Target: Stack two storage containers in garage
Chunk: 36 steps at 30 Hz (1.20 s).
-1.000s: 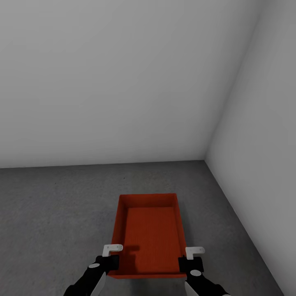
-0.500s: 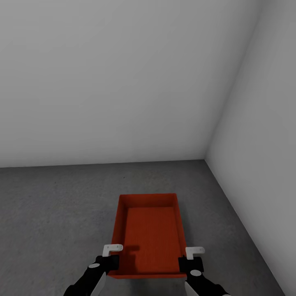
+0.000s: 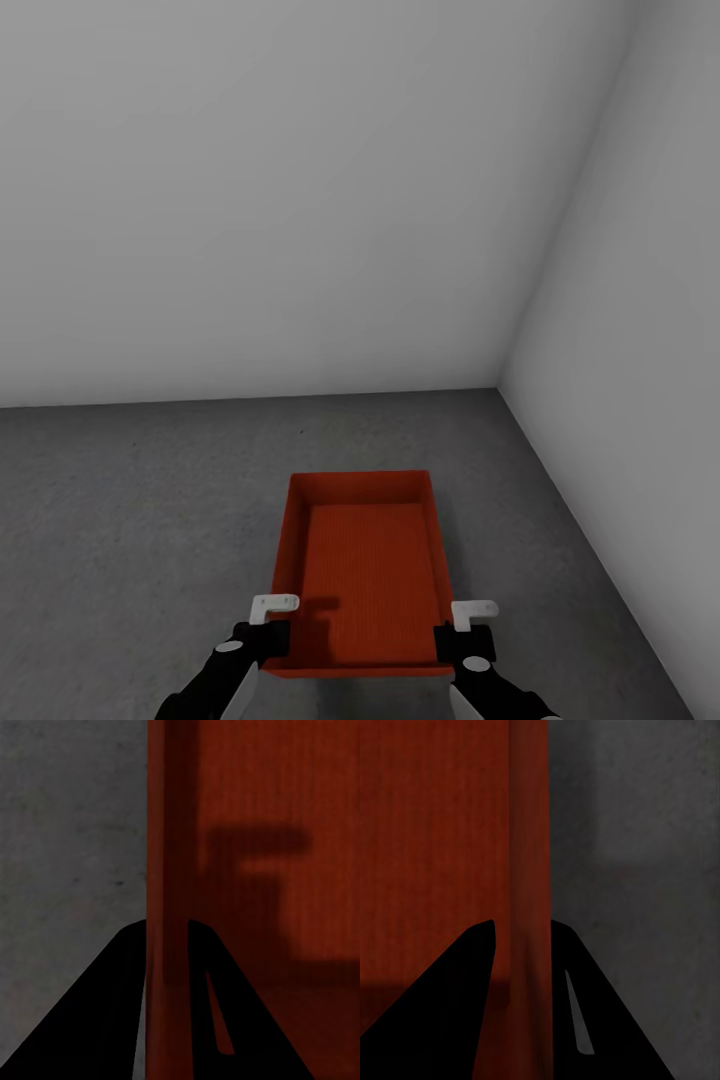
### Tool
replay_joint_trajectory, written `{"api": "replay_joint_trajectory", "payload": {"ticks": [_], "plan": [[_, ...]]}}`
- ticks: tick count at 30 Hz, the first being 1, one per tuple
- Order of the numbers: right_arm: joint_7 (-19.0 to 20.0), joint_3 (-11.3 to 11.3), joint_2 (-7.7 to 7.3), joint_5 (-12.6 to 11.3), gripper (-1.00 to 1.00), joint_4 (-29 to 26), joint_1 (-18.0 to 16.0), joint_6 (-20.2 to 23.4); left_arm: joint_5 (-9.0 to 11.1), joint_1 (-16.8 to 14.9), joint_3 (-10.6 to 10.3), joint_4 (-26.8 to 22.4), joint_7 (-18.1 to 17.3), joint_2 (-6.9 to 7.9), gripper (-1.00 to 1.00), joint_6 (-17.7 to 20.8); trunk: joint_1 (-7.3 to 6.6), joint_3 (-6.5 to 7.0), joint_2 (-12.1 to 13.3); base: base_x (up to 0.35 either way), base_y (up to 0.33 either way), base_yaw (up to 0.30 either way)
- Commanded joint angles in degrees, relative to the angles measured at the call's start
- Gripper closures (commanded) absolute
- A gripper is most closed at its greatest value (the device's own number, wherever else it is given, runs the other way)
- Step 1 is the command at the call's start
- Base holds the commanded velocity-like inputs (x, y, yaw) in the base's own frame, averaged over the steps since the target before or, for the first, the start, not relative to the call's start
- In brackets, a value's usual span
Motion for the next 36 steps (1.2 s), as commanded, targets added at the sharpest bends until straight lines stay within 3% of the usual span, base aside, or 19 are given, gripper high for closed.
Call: {"api": "replay_joint_trajectory", "payload": {"ticks": [1, 19, 20, 21, 36], "plan": [[-0.62, -0.48, -2.34, -0.92, 1.00, 0.15, -0.06, -0.51, -0.71, 0.00, 0.10, -0.21, 2.29, 0.99, 1.00, 0.38, -0.01, -0.04, -0.02, 0.000, 0.000, 0.000], [-0.85, -0.48, -2.37, -0.92, 1.00, 0.15, -0.06, -0.52, -0.77, 0.00, 0.04, -0.06, 2.29, 1.02, 1.00, 0.38, -0.01, -0.04, -0.02, 0.000, 0.000, 0.000], [-0.89, -0.48, -2.35, -0.92, -1.00, 0.15, -0.06, -0.52, -0.77, 0.00, 0.04, -0.04, 2.29, 1.02, 1.00, 0.38, -0.01, -0.04, -0.02, 0.000, 0.000, 0.000], [-0.93, -0.52, -2.33, -0.92, -1.00, 0.15, -0.06, -0.57, -0.77, 0.00, 0.04, 0.00, 2.29, 1.02, -1.00, 0.38, -0.01, -0.04, -0.02, 0.000, 0.000, 0.000], [-0.68, -0.56, -2.40, -0.94, -1.00, 0.15, -0.06, -0.44, -0.71, 0.00, 0.04, 0.03, 2.29, 1.02, -1.00, 0.38, -0.01, -0.04, -0.02, 0.000, 0.000, 0.000]]}}
